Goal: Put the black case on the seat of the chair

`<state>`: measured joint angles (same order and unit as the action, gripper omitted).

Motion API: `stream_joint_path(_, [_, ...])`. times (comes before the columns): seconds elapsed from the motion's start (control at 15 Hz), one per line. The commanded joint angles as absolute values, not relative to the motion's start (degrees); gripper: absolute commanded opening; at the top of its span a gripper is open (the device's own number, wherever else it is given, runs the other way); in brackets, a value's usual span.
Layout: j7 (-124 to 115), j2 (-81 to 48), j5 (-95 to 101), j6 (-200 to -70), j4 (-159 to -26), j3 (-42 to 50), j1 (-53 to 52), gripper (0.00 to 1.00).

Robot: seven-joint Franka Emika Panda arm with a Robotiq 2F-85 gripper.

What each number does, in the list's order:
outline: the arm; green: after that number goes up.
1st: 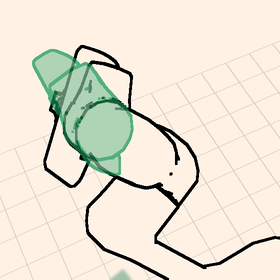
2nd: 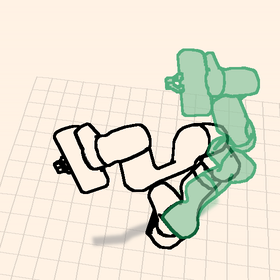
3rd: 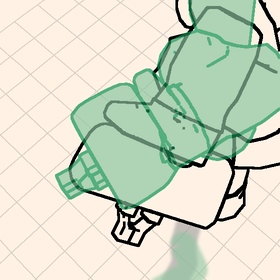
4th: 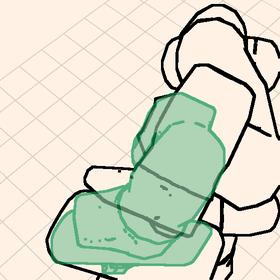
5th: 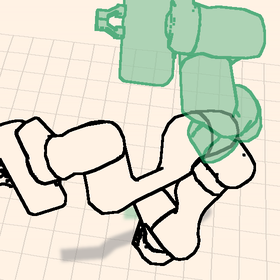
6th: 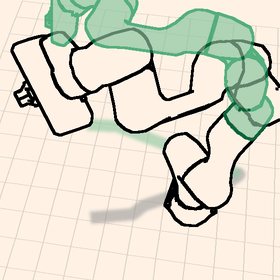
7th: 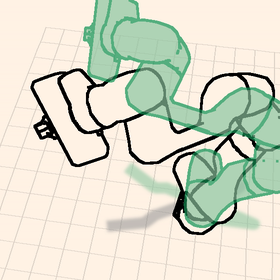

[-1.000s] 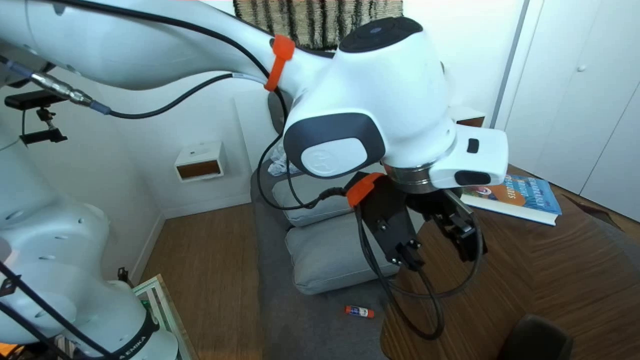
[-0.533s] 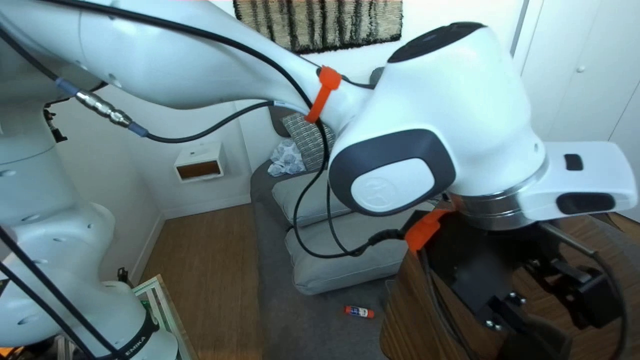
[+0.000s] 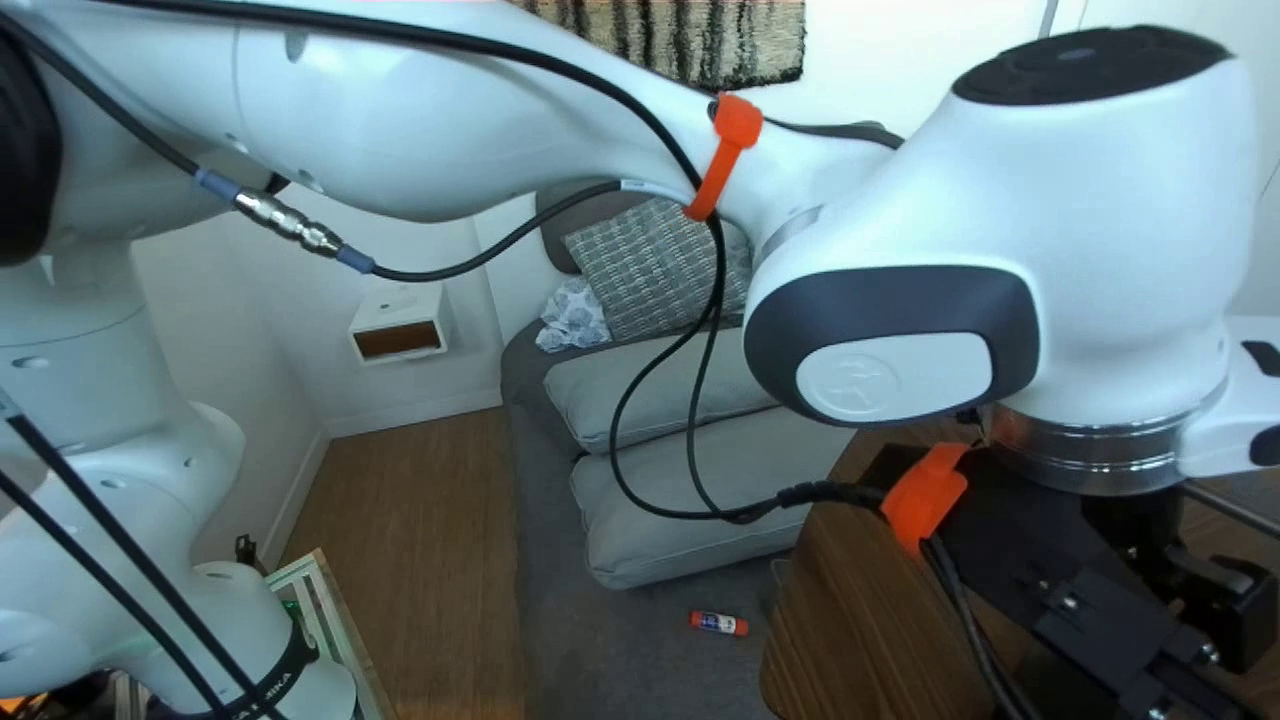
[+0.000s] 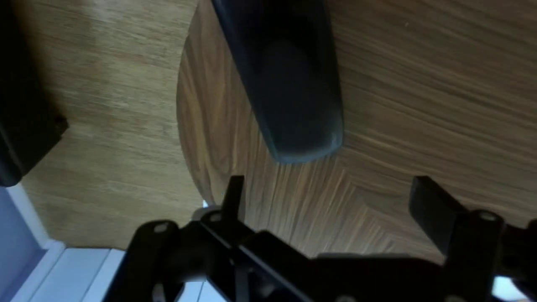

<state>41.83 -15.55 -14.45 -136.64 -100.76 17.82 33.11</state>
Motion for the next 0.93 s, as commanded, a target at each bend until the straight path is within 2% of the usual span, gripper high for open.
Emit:
stream_joint_path(0.0, [46.34, -20.39, -13.86, -128.43, -93.61, 17.52, 36.09, 1.0])
stream_joint_path(0.47, [43.8, -21.45, -13.88, -127.54, -91.99, 16.61, 38.68, 1.0])
stream_joint_path(0.87, [45.7, -23.58, -5.61, -128.92, -90.82, 16.98, 38.06, 1.0])
